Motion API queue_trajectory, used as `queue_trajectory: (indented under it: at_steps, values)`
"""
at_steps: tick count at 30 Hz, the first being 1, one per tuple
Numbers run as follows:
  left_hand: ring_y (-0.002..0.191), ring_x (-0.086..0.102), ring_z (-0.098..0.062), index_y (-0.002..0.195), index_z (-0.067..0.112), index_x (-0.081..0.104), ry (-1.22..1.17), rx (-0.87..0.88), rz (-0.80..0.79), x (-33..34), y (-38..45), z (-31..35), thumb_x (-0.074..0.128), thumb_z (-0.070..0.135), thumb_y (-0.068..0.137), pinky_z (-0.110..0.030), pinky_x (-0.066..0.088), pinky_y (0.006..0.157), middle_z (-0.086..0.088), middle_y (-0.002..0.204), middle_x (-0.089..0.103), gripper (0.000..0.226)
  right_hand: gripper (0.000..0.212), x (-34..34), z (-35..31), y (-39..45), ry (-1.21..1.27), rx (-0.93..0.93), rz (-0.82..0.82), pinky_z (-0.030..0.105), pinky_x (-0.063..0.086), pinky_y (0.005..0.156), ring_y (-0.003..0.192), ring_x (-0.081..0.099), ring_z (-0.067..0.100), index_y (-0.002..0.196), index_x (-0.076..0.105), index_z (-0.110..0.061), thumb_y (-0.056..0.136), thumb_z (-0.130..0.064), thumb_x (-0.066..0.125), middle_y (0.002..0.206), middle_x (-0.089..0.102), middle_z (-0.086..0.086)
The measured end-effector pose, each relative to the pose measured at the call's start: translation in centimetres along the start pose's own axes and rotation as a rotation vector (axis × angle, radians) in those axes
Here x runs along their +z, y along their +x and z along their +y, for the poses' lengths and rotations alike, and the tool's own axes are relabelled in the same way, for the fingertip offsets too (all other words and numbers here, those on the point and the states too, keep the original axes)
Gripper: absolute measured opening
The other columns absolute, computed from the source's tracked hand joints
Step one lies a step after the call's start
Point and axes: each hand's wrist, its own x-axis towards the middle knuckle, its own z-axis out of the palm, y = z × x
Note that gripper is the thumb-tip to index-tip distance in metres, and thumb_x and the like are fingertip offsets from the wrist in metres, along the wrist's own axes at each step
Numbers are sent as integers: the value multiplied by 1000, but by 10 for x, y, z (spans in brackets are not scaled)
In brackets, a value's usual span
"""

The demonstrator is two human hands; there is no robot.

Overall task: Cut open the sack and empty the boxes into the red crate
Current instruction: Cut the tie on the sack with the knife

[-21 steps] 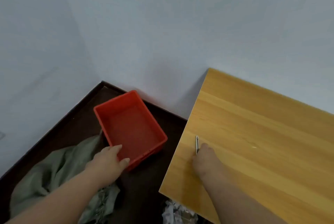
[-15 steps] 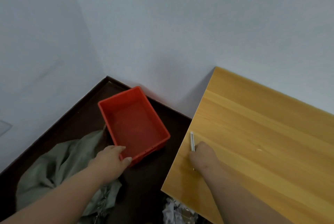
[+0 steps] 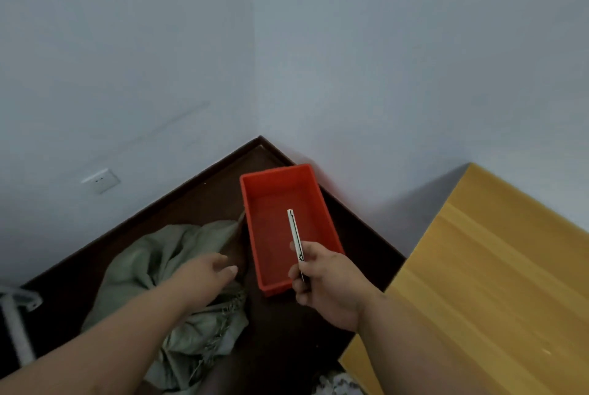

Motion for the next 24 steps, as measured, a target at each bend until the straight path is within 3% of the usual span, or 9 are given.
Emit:
queue_trajectory:
  at_steps: [4, 8, 13, 19, 24]
  values:
    - [129, 49, -22, 140, 15, 46, -86, -61, 50, -20, -5, -45, 53, 39, 95, -30, 36, 105, -6, 143, 51, 51, 33, 39, 8, 20, -35, 29, -140, 24, 46, 53, 60, 52, 14, 125, 49, 2, 97, 8, 34, 80, 57, 10]
    - [119, 54, -21, 142, 13, 44, -189, -123, 79, -36, -9, -91, 52, 39, 96, -27, 40, 96, -8, 143, 50, 53, 24, 80, 21, 41, -96, 48, -203, 22, 48, 48, 55, 55, 11, 116, 53, 0, 99, 4, 37, 73, 61, 9]
    - [127, 51, -22, 139, 14, 49, -214, -186, 110, -44, -9, -142, 50, 40, 96, -26, 38, 98, -7, 141, 53, 50, 19, 128, 40, 58, -179, 61, -219, 21, 41, 42, 50, 50, 10, 113, 52, -3, 101, -4, 38, 71, 60, 9]
    - [108, 61, -19, 123, 18, 62, -218, -160, 113, -55, -6, -185, 49, 42, 96, -32, 47, 97, -3, 117, 67, 38, 15, 171, 69, 80, -263, 63, -175, 21, 30, 39, 44, 40, 11, 103, 53, -8, 102, -15, 40, 65, 56, 4]
    - [115, 58, -20, 127, 19, 60, -178, -153, 80, -65, 3, -219, 46, 42, 97, -28, 44, 92, -5, 125, 64, 40, 18, 197, 93, 95, -294, 45, -140, 23, 22, 41, 42, 32, 12, 101, 50, -7, 103, -18, 37, 57, 52, 2]
